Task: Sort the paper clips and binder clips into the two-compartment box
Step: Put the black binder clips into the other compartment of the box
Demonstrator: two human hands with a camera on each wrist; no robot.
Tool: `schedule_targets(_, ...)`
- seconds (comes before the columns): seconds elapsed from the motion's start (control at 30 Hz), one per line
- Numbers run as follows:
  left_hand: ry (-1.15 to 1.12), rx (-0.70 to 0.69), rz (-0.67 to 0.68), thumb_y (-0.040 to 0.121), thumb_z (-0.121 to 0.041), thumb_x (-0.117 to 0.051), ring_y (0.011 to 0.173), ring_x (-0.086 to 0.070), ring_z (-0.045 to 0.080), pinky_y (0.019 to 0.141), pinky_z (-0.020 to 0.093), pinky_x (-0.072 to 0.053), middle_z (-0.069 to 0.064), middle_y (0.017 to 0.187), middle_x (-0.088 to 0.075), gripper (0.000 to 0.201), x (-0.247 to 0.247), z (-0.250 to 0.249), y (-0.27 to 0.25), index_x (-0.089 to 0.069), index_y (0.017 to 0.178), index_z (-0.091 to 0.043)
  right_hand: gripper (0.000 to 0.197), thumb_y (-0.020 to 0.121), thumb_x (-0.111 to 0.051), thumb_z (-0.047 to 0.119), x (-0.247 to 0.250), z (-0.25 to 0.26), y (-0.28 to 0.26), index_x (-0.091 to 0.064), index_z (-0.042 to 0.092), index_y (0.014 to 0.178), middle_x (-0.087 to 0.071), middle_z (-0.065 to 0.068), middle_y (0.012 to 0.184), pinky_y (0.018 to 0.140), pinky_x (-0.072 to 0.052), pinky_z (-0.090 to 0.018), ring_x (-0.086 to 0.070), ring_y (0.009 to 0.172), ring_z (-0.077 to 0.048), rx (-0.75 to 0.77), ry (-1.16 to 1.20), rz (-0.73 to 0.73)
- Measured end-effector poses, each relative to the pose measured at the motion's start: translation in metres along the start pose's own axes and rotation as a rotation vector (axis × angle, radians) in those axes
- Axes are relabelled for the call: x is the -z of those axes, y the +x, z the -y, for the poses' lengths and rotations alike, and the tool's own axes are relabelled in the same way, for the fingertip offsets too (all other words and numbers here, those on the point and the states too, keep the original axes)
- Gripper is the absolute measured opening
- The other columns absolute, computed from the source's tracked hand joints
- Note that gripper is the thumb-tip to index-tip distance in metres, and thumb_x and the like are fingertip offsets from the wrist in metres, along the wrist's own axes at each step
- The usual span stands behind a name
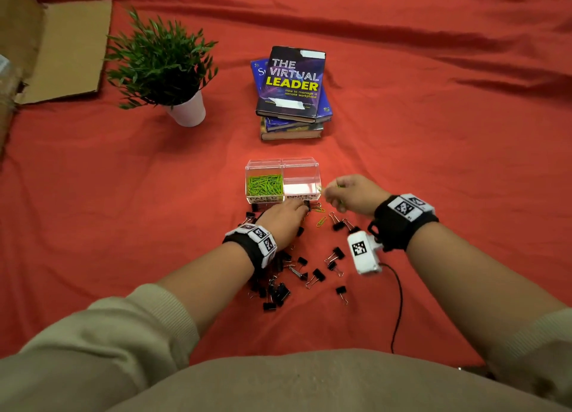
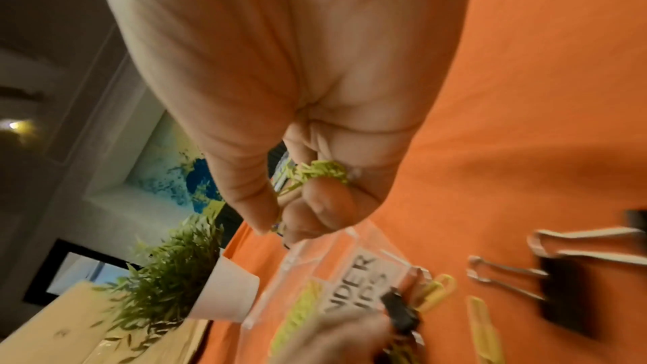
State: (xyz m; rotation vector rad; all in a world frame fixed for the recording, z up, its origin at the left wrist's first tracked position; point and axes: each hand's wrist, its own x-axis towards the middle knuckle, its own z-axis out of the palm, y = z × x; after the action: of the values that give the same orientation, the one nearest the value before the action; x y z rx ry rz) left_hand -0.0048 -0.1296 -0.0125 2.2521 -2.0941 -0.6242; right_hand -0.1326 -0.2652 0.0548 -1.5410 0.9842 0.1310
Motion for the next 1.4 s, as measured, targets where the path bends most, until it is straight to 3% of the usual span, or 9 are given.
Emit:
schedule_targets(0.1,-0.004,0.031,0.026,0.092,-0.008,-0.045,0.129,-0.041,0.028,0.101,0.041,-0.042,0.008,0.144,-0.04,0.046,-0.006,0.005,-0.007,-0.043,0.137,-0.005,0.016,0.087,-0.059,0.007,-0.009,0.028,0.021,-0.059,0.006,0.072,-0.055,-0.005,0.061,0.04,-0.038,-0.016,-0.044,0.044,-0.01,0.055,0.016,-0.014)
schedule_targets(0.23,-0.029,0.052,0.011,0.088,-0.005,-0.047,0.121,-0.047,0.03,0.099,0.042,-0.043,0.01,0.14,-0.044,0.046,-0.013,0.019,-0.024,-0.047,0.134,-0.004,0.015,0.082,-0.066,0.016,-0.038,0.055,0.052,-0.06,0.012,0.068,-0.059,-0.003,0.062,0.048,-0.041,-0.023,-0.049,0.049,-0.012,0.142,-0.322,0.001)
schedule_targets(0.43,-0.014,0.101,-0.017,0.081,-0.005,-0.05,0.1,-0.054,0.031,0.08,0.042,-0.049,0.011,0.11,-0.055,0.031,-0.017,0.036,-0.049,-0.06,0.11,-0.003,0.017,0.085,-0.06,0.015,-0.093,0.068,0.078,-0.064,0.005,0.098,-0.068,-0.015,0.099,0.077,-0.049,-0.035,-0.063,0.094,-0.03,0.273,-0.809,-0.051)
schedule_targets(0.6,-0.073,0.145,-0.061,0.087,-0.011,-0.049,0.098,-0.055,0.032,0.078,0.041,-0.045,0.012,0.105,-0.057,0.02,-0.013,0.038,-0.048,-0.059,0.102,-0.004,0.024,0.085,-0.061,0.013,-0.073,0.061,0.063,-0.066,0.015,0.108,-0.067,-0.008,0.109,0.086,-0.048,-0.03,-0.062,0.099,-0.023,0.367,-0.667,-0.104)
schedule_targets(0.8,-0.158,0.24,-0.073,0.087,0.001,-0.047,0.098,-0.058,0.03,0.077,0.041,-0.052,0.01,0.108,-0.055,0.027,-0.016,0.031,-0.029,-0.057,0.111,-0.006,0.015,0.084,-0.058,0.014,-0.014,0.013,0.021,-0.067,0.004,0.08,-0.069,-0.012,0.076,0.071,-0.05,-0.034,-0.063,0.074,-0.028,0.269,-0.456,-0.35)
schedule_targets(0.93,-0.166,0.257,-0.03,0.086,0.001,-0.051,0.098,-0.059,0.028,0.08,0.041,-0.053,0.007,0.108,-0.052,0.033,-0.017,0.029,-0.022,-0.059,0.117,-0.008,0.016,0.085,-0.058,0.016,-0.009,-0.042,0.006,-0.071,0.009,0.091,-0.067,-0.004,0.073,0.067,-0.051,-0.033,-0.063,0.073,-0.024,0.101,-0.581,-0.216)
schedule_targets(1.1,-0.188,0.232,-0.009,0.091,-0.005,-0.053,0.097,-0.059,0.026,0.084,0.036,-0.052,0.008,0.11,-0.052,0.034,-0.014,0.028,-0.024,-0.058,0.124,-0.007,0.023,0.087,-0.056,0.021,-0.031,-0.076,0.01,-0.066,0.026,0.107,-0.058,-0.001,0.1,0.078,-0.05,-0.033,-0.055,0.094,-0.017,0.177,-0.759,-0.181)
schedule_targets(1.27,-0.246,0.252,-0.004,0.092,-0.012,-0.056,0.101,-0.056,0.021,0.089,0.027,-0.047,0.004,0.115,-0.048,0.037,-0.012,0.029,-0.027,-0.055,0.129,-0.01,0.018,0.09,-0.053,0.022,-0.045,-0.083,0.011,-0.06,0.011,0.103,-0.051,-0.006,0.106,0.076,-0.049,-0.037,-0.053,0.103,-0.024,0.219,-0.875,-0.219)
schedule_targets(1.4,-0.325,0.333,-0.035,0.093,-0.014,-0.054,0.1,-0.058,0.021,0.09,0.028,-0.049,0.004,0.117,-0.048,0.032,-0.015,0.031,-0.026,-0.058,0.125,-0.012,0.024,0.091,-0.048,0.017,-0.05,-0.08,0.013,-0.055,0.002,0.108,-0.049,-0.012,0.113,0.087,-0.047,-0.04,-0.048,0.109,-0.026,0.152,-0.912,-0.177)
